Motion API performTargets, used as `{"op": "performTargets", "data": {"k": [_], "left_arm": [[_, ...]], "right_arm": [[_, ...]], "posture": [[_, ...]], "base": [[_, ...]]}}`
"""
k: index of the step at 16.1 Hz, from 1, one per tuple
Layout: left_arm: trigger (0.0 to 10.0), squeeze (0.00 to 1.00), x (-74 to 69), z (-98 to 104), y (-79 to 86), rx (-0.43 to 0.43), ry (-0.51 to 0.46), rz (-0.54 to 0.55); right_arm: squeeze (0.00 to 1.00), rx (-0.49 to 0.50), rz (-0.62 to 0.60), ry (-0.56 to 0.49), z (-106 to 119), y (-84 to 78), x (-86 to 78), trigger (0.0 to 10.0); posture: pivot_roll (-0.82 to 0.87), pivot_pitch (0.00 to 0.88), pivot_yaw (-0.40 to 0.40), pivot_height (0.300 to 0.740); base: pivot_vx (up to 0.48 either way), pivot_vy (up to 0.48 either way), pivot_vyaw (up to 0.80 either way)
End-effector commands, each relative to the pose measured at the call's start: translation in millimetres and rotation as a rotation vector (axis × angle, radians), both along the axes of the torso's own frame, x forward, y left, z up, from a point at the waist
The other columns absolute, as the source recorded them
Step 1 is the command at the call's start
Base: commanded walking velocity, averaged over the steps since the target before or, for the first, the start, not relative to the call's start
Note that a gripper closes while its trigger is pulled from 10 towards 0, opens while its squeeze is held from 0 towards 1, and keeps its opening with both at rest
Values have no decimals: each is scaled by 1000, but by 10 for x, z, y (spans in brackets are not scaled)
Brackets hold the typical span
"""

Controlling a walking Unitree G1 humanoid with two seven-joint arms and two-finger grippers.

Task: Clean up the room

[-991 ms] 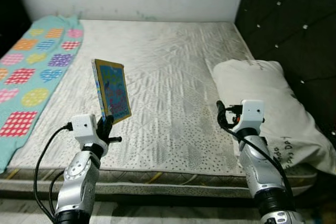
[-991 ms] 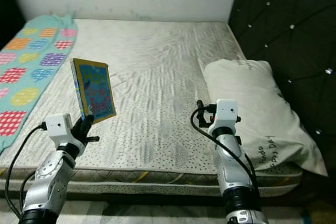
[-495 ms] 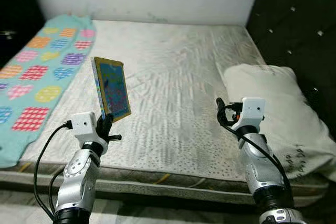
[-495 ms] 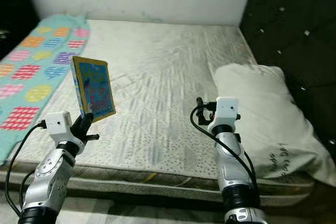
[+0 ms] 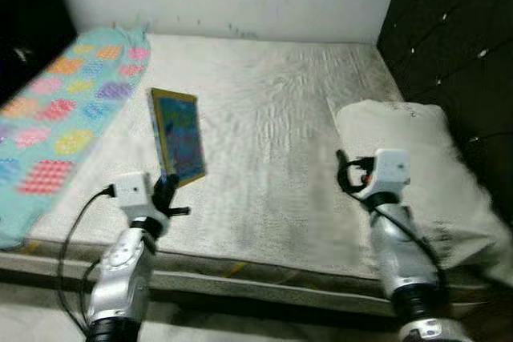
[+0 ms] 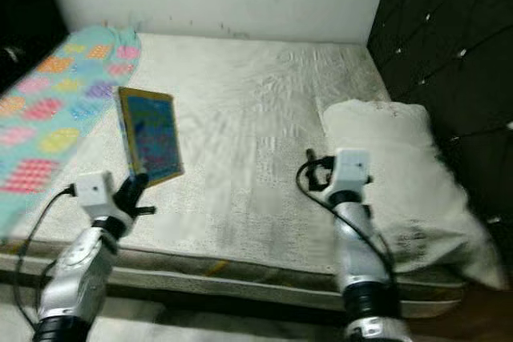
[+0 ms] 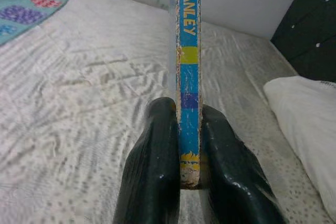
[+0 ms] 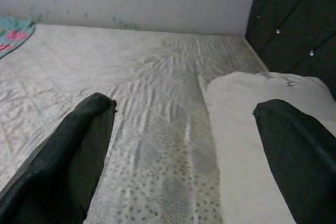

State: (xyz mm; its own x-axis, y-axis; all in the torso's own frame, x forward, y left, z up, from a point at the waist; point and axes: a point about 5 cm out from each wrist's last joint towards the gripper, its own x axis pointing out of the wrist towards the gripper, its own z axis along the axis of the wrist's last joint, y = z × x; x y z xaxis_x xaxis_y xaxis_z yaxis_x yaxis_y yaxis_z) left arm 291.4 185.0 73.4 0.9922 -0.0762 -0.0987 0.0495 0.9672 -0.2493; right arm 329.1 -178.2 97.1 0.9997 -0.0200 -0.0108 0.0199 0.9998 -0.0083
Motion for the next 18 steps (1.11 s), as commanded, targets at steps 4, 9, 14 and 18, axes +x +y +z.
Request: {"op": "performTargets", "data": {"k": [4, 9, 14, 18], "left_arm": [[10000, 0, 32, 88, 60, 11, -45, 12], [10000, 0, 36, 89, 60, -6, -48, 11], [10000, 0, 29, 108, 37, -27, -75, -18], [10000, 0, 24, 121, 22, -39, -88, -33]], "right_arm": [[0, 1, 14, -3, 11, 36, 17, 10000], [0, 4, 12, -3, 9, 37, 19, 10000], [0, 5, 12, -3, 4, 35, 16, 10000], [0, 2, 14, -2, 5, 32, 19, 10000]], "posture": [[-62, 0, 17, 740], [-63, 0, 18, 740], [-64, 0, 17, 740], [-65, 0, 16, 740]], "base": [[0, -328, 0], [0, -124, 0], [0, 0, 0], [0, 0, 0]]}}
